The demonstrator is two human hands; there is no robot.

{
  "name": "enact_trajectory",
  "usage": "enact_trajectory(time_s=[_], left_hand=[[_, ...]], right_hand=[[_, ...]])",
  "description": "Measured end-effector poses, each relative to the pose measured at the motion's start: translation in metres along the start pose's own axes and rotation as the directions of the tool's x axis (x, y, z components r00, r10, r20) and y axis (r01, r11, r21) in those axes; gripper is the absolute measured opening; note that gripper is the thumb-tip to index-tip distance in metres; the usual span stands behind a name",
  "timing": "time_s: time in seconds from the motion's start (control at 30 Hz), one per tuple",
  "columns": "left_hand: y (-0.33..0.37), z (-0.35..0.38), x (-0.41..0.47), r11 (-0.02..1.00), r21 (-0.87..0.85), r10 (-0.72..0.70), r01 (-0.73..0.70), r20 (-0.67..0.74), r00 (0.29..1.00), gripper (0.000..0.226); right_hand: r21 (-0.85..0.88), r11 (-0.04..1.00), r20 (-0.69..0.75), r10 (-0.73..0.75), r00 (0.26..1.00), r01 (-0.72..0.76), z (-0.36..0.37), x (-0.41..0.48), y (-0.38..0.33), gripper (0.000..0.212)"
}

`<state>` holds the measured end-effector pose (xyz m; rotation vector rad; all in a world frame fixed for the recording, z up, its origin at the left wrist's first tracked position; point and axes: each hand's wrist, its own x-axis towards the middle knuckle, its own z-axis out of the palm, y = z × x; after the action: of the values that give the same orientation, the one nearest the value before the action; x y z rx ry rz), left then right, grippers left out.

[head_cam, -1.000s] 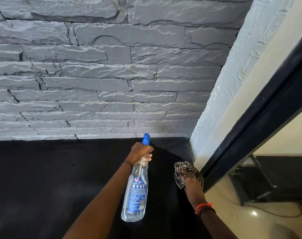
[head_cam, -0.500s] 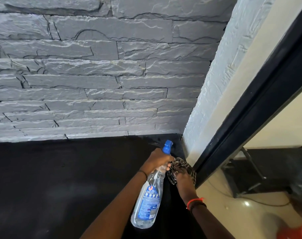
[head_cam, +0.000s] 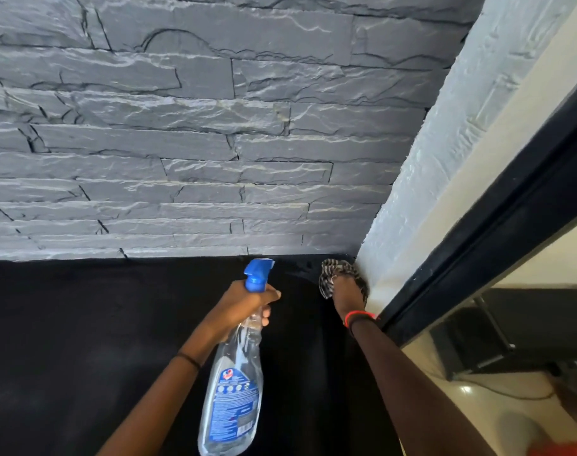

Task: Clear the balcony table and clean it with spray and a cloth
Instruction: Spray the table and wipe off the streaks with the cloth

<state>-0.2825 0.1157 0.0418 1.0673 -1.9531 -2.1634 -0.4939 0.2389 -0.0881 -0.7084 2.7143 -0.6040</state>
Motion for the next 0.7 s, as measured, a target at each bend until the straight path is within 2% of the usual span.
enact_trajectory(time_s=[0.1,0.2,0.27,0.37,0.43,0.53,0.63,0.7], left_hand=[[-0.004,-0.022,-0.006,1.000,-0.013,-0.011,0.011,-0.020,1.000,0.007],[-0.009,-0.037,-0.009,1.000,-0.022,-0.022,0.021,-0.032,0.999,0.007],[-0.015,-0.049,-0.006,0.999,-0.044,-0.024,0.021,-0.071,0.997,0.008],[-0.016,-0.058,-0.010,0.997,-0.070,-0.024,0.016,-0.108,0.994,0.016],[-0.017,-0.065,-0.012,0.997,-0.079,-0.026,0.016,-0.127,0.992,0.020],[-0.020,-0.071,-0.013,0.995,-0.099,-0.041,0.027,-0.146,0.988,0.018],[-0.023,-0.073,-0.014,0.992,-0.120,-0.057,0.038,-0.159,0.986,0.014],[-0.025,-0.073,-0.014,0.991,-0.128,-0.055,0.034,-0.159,0.986,0.012]], right_hand=[[-0.092,0.992,-0.003,-0.090,0.996,0.090,-0.001,0.002,-0.039,0.034],[-0.191,0.939,0.104,-0.270,0.957,0.285,0.021,-0.010,-0.082,0.036],[-0.203,0.880,0.226,-0.384,0.895,0.429,0.048,-0.009,-0.116,0.036],[-0.167,0.808,0.308,-0.502,0.808,0.565,0.061,-0.008,-0.152,0.035],[-0.190,0.723,0.378,-0.570,0.729,0.664,0.062,-0.003,-0.164,0.042],[-0.240,0.672,0.378,-0.599,0.705,0.700,0.060,0.008,-0.168,0.059],[-0.278,0.652,0.389,-0.595,0.704,0.705,0.058,0.017,-0.156,0.055],[-0.283,0.657,0.320,-0.622,0.715,0.699,0.052,0.022,-0.138,0.053]])
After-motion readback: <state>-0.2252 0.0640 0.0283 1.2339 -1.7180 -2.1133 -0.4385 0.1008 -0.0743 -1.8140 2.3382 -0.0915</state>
